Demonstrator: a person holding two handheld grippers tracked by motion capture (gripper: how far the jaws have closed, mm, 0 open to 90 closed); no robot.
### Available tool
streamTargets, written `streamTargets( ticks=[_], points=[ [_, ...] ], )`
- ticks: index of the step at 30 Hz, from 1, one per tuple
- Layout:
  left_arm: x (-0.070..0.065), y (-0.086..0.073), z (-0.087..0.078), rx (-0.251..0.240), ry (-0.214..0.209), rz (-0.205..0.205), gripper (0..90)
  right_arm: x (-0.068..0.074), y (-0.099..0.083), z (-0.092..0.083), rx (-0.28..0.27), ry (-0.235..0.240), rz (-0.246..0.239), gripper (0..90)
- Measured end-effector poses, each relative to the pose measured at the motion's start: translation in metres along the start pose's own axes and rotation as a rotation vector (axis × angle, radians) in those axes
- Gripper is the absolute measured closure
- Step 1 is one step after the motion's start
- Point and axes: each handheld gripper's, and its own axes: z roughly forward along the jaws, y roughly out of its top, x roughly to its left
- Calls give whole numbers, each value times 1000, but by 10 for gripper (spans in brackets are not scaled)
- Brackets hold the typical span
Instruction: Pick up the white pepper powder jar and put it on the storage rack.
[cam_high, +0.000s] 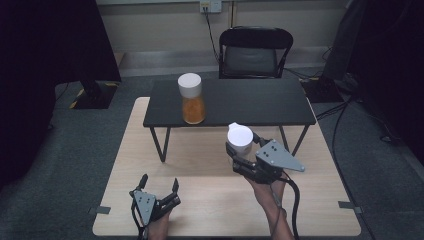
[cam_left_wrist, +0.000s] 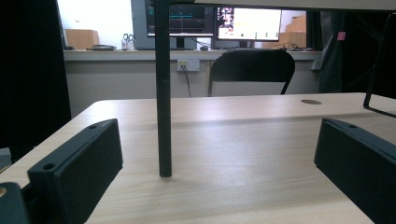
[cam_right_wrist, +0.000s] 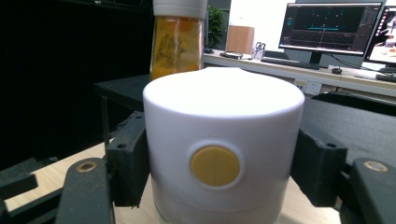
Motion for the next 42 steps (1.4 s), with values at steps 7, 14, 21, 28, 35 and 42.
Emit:
streamTargets(
  ticks=[7,14,21,28,35,42],
  points=[
    [0,0,0,0,0,0,4,-12,17,13,1,-2,1,301],
    [0,0,0,0,0,0,4,-18,37,25,-7,-2,2,301],
    [0,0,0,0,0,0,4,-17,50,37,-13,-26,0,301],
    [0,0,0,0,0,0,4,-17,58,54,-16,-66,12,301],
    [0,0,0,0,0,0,4,-15,56,67,-26,-128,32,301],
    [0,0,0,0,0,-1,4,-15,62,82,-9,-174,18,301]
  ],
)
